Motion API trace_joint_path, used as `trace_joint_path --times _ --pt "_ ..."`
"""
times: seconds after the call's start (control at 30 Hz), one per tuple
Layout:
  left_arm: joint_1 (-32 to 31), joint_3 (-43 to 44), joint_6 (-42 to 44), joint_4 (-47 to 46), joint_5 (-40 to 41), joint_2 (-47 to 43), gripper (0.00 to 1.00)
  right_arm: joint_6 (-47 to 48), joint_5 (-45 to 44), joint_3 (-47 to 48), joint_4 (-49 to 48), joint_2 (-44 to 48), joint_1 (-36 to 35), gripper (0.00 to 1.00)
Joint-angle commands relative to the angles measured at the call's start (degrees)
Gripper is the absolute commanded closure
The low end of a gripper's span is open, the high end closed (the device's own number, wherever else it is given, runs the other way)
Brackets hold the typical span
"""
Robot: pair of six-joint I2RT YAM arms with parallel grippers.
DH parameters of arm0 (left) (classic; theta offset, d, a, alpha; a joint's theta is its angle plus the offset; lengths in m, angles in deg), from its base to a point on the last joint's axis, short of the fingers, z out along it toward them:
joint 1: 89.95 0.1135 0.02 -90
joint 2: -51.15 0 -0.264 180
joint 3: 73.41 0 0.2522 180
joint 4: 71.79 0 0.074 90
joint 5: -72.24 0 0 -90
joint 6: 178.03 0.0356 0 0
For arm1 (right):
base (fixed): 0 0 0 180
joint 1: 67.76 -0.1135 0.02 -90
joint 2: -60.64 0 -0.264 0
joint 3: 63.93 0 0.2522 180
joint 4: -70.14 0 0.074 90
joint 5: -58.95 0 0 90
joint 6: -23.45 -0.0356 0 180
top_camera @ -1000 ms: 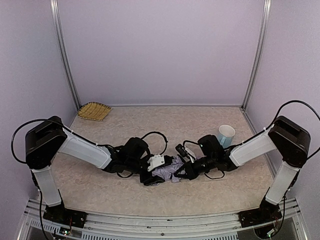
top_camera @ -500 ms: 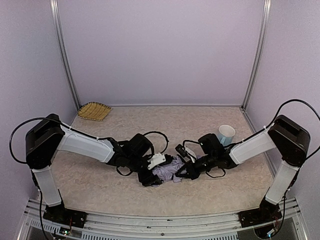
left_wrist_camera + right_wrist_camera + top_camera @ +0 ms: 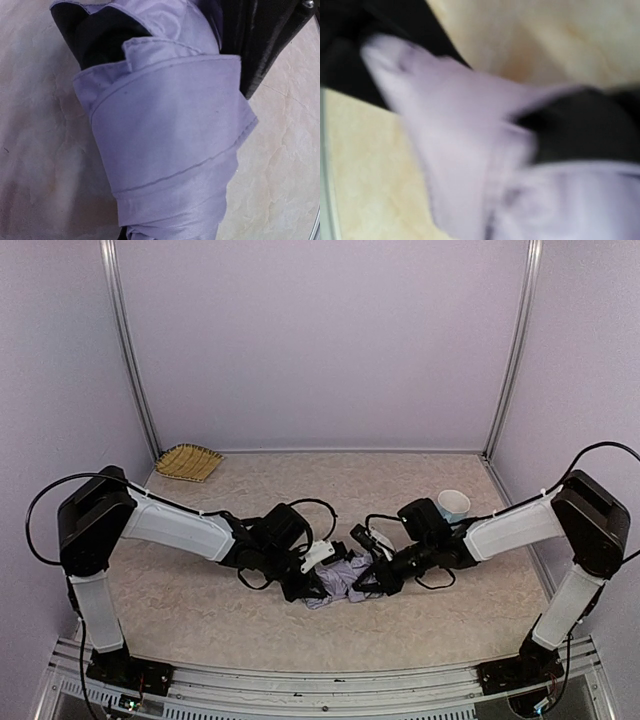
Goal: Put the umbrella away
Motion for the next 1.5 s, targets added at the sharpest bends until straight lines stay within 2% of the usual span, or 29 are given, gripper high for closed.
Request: trace_joint_path --times 0.0,0.2,0.37,0.57,0.7,0.8,0.9,1.0,1.1,1.33,1.47 --pt "2.5 -1.5 -3.6 3.1 -0.8 5.1 1.00 2.7 2.3 4.8 4.8 6.3 -0.3 1.00" --pt "8.6 -2.6 -12.6 -8.1 -0.8 4.4 1.00 1.9 3.0 6.6 5.3 11.4 -4.4 1.00" --pt "14.2 -5.8 -22.6 -22.4 -3.5 0.7 1.00 2.1 1.7 5.0 6.3 13.5 -6.9 1.00" --pt "17.5 -9.9 -34.7 -38.9 -11.2 -7.2 1.00 5.8 -2.8 1.7 7.7 14.4 -8.5 1.00" --pt "17.5 -11.0 -39.2 -44.4 -17.7 -12.3 1.00 11.1 -6.6 -0.1 5.7 14.8 -8.7 1.00" --pt "17.0 -12.7 -42.9 -49.0 -22.7 -15.6 1.00 17.0 -14.0 0.5 5.3 15.4 -8.6 1.00" --pt "15.8 -14.8 -43.4 -50.7 -24.4 -20.2 1.00 23.4 -21.5 0.2 3.6 15.9 -8.6 1.00" --pt "14.7 -15.1 -43.6 -50.7 -25.5 -23.0 1.00 28.6 -25.6 -2.6 -2.1 17.1 -8.6 1.00" --pt "13.6 -14.9 -43.1 -51.6 -25.9 -24.1 1.00 33.9 -24.4 -3.4 -4.9 17.8 -8.5 1.00" --pt "12.9 -13.0 -40.2 -50.7 -25.2 -23.9 1.00 37.3 -20.0 -5.9 -6.2 21.2 -9.7 1.00" --pt "13.2 -11.3 -39.8 -50.7 -26.8 -22.8 1.00 39.5 -21.4 -8.6 -8.2 23.7 -11.1 1.00"
